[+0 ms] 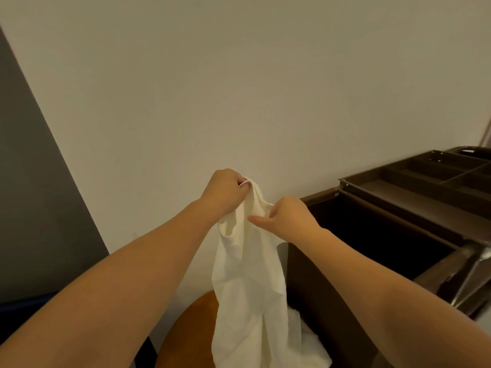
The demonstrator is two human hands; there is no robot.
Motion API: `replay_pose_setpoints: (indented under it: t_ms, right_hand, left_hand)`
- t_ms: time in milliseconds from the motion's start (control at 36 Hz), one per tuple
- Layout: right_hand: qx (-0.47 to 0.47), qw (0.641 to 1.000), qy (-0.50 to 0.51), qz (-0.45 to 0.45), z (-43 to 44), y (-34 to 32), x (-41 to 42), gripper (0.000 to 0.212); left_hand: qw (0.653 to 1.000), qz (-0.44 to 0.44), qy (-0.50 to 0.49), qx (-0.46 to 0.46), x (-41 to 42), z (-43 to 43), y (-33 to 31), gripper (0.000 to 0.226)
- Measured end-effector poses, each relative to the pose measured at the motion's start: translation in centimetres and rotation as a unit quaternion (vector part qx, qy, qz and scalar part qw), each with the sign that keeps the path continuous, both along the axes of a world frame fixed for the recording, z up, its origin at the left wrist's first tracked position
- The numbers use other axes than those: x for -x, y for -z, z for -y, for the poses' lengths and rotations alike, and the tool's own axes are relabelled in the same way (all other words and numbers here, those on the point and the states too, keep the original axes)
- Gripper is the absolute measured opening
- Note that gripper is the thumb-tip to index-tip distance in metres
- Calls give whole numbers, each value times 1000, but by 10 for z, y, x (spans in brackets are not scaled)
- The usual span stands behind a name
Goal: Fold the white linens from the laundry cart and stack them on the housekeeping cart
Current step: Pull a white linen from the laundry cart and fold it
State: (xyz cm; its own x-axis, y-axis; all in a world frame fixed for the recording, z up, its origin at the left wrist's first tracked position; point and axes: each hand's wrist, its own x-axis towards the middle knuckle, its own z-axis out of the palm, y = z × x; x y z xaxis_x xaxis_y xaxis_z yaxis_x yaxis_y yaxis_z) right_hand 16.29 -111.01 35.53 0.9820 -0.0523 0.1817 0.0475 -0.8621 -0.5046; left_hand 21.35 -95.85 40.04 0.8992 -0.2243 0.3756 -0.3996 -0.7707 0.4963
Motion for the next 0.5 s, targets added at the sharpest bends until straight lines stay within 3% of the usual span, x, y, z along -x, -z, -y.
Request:
replay_pose_setpoints:
  t_ms: [139, 306, 361, 500]
  right_hand:
    - [49, 998, 16, 32, -8, -5, -9, 52]
    - [75, 997, 16, -14, 8, -12, -14, 27]
    - [68, 997, 18, -16, 13, -13, -15, 31]
    - [-64, 996, -32, -44, 5, -4, -13, 54]
  left_hand:
    - [1000, -8, 12, -8, 3, 0, -2, 30]
    - [998, -25, 39, -50, 1, -26, -4, 25]
    - [997, -36, 38, -63, -1, -35, -2, 24]
    - [998, -28, 25, -55, 0, -41, 3, 23]
